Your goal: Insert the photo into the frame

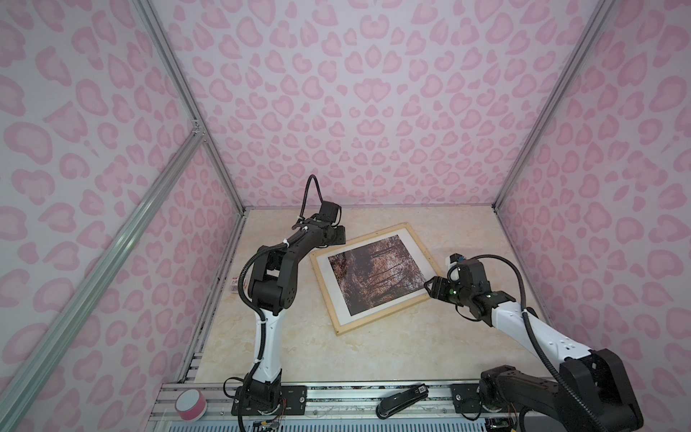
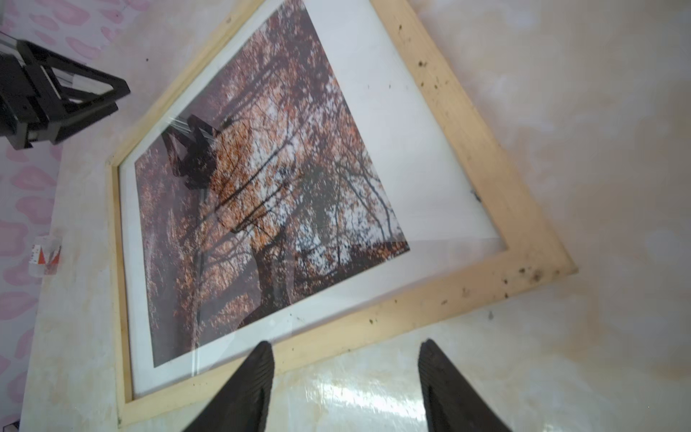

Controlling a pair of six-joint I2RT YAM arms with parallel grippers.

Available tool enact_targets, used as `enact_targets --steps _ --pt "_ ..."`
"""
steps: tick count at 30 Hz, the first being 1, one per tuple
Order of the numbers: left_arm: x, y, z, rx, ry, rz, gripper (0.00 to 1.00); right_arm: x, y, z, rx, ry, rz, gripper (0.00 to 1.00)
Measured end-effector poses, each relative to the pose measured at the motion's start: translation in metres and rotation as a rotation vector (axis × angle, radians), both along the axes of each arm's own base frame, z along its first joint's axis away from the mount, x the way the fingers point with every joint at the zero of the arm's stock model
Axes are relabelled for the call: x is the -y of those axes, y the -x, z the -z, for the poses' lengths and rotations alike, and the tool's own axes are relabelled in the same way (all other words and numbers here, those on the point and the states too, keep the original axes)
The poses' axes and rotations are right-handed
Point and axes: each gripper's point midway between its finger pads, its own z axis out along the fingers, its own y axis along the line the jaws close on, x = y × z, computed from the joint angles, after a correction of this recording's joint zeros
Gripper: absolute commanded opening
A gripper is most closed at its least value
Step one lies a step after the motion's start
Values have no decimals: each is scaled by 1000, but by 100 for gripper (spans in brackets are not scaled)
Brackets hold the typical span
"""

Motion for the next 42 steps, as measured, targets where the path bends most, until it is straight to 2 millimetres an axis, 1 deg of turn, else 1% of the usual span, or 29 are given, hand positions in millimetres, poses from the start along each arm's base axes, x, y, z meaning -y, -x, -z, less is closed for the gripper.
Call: enact_targets --steps 4,6,8,11,14,16,17,22,26,32,38,40,42 --pt "2 -5 10 -14 16 11 60 -2 22 32 -99 13 2 63" --pt "4 -5 14 -24 28 20 60 -5 26 43 -134 7 7 63" --pt "4 -5 17 -31 29 22 60 -7 25 49 -150 1 6 63" --pt "4 -2 20 -50 35 27 60 -11 16 49 -146 -8 11 63" --pt "4 5 27 -75 47 25 60 -14 3 47 -134 -11 14 63" --pt "3 7 28 -66 47 30 60 -14 -7 45 -123 -14 22 63" --pt "3 8 27 -60 49 30 60 -13 -10 45 -125 -14 28 63" --pt "-5 29 27 -82 44 23 60 -2 -31 49 -130 -11 69 63" --pt "-13 54 28 -104 45 7 60 5 -57 47 -115 -14 85 63" --pt "-21 102 31 -142 42 -21 60 2 -102 41 -79 -3 59 63" --pt "-17 158 38 -179 32 -27 60 -7 -146 37 -38 -2 18 63" --pt "-16 178 40 -180 37 -34 61 -13 -158 33 -27 -15 -1 63" --pt "-15 195 40 -179 47 -41 61 -19 -165 30 -18 -29 -24 62"
